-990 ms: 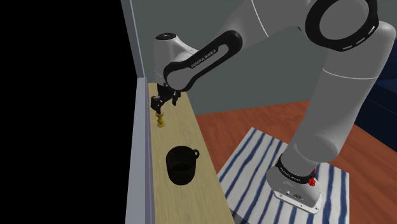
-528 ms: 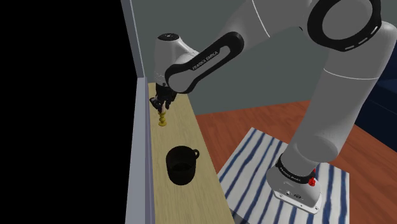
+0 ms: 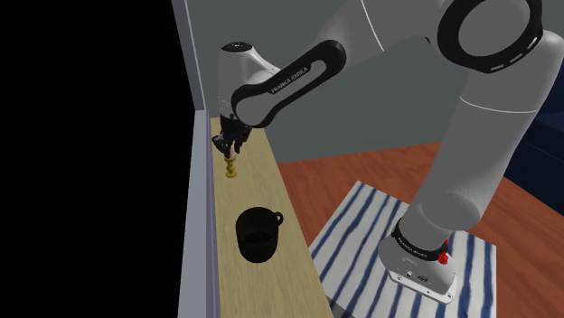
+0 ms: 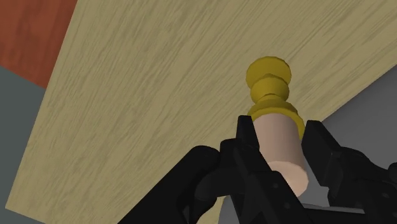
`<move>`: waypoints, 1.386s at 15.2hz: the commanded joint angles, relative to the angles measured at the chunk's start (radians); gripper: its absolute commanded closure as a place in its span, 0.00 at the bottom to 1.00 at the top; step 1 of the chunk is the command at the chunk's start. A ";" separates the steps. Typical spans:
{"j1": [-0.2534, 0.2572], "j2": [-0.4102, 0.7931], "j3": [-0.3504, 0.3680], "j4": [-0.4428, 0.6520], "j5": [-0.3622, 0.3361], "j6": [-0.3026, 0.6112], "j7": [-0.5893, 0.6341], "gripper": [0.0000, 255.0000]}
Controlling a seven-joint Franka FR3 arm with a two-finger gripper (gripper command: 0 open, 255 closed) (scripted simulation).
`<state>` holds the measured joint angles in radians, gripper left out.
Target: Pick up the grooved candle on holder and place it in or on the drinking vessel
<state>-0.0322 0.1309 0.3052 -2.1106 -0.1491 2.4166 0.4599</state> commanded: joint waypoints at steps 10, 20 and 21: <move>-0.001 -0.066 0.012 0.085 0.047 -0.077 -0.035 1.00; -0.003 -0.107 0.013 0.175 0.073 -0.205 -0.057 1.00; -0.003 -0.110 0.013 0.185 0.075 -0.218 -0.059 1.00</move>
<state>-0.0346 0.0205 0.3182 -1.9401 -0.0752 2.2135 0.4034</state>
